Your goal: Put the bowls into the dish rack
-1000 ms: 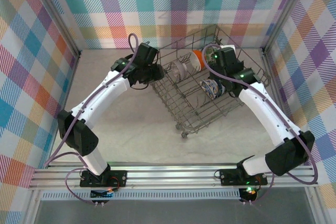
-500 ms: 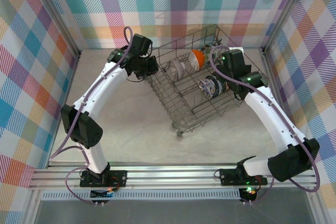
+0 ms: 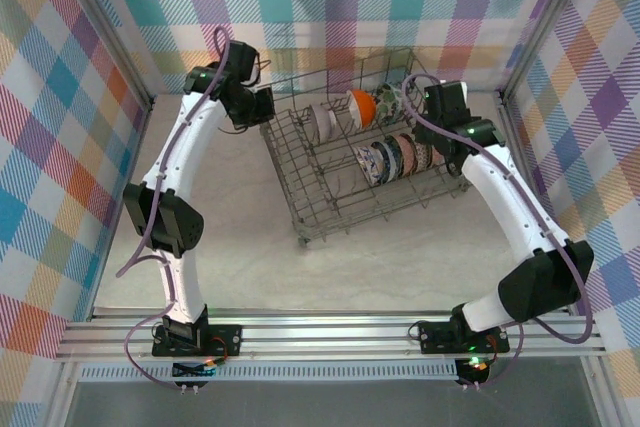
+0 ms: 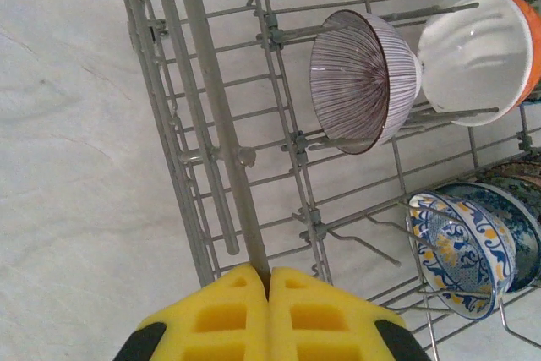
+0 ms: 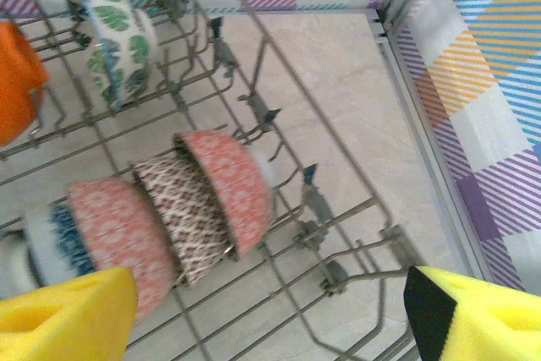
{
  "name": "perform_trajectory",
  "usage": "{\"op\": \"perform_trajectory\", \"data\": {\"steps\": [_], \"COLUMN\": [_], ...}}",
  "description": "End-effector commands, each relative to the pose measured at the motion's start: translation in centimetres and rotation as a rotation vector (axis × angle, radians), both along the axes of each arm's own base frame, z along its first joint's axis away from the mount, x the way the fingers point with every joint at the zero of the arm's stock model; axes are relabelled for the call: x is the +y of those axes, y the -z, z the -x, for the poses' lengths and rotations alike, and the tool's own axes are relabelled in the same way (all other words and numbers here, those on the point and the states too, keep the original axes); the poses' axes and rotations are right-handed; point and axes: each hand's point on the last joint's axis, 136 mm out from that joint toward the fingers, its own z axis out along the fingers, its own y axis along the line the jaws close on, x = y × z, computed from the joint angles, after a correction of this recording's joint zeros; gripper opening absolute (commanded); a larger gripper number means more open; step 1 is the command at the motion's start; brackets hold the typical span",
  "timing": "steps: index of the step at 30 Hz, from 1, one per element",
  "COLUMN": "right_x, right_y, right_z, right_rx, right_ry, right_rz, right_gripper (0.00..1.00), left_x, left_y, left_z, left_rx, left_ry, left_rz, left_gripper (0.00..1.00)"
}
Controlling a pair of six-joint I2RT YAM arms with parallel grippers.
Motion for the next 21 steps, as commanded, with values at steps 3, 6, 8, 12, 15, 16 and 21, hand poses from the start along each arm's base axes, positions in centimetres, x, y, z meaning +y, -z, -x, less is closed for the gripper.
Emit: {"op": "perform_trajectory", "data": {"steps": [3,6,8,12,15,16,21], "right_x": [-2.7,-4.6,-5.9,-8.2,-10.1,-10.8,-12.6], "right_y": [-0.3,0.4,1.4,4.0,5.8,6.5,8.7], "right_z": [-1.6,-2.7,-3.4,-4.4,-5.2,-5.6,-7.1], "right_rx": [0.031,0.068,0.101,0.172,0.251,0.273,0.308], "right_ry": [0.065,0.095,0.114,0.139,0.159,0.165,0.178], "right_rz": [-0.03,-0.073,-0.087,-0.119,-0.099,-0.098,-0.137], "right_gripper": [0.82,0.82,0.81,0.81,0.81,0.81,0.81], "left_x": [5.8,5.9,5.9,6.7,7.3,7.3,7.2], "left_y": [1.3,1.6,1.8,2.1,1.6,1.3,0.5], "left_z": [0.9,1.5,1.9,2.0,1.7,1.6,1.1], "left_rx": [0.078,0.099,0.112,0.122,0.111,0.103,0.076], "left_ry": [0.041,0.103,0.144,0.154,0.125,0.122,0.116], "left_rz": [-0.141,-0.143,-0.145,-0.148,-0.109,-0.087,-0.065], "left_gripper": [0.0,0.0,0.0,0.0,0.0,0.0,0.0]}}
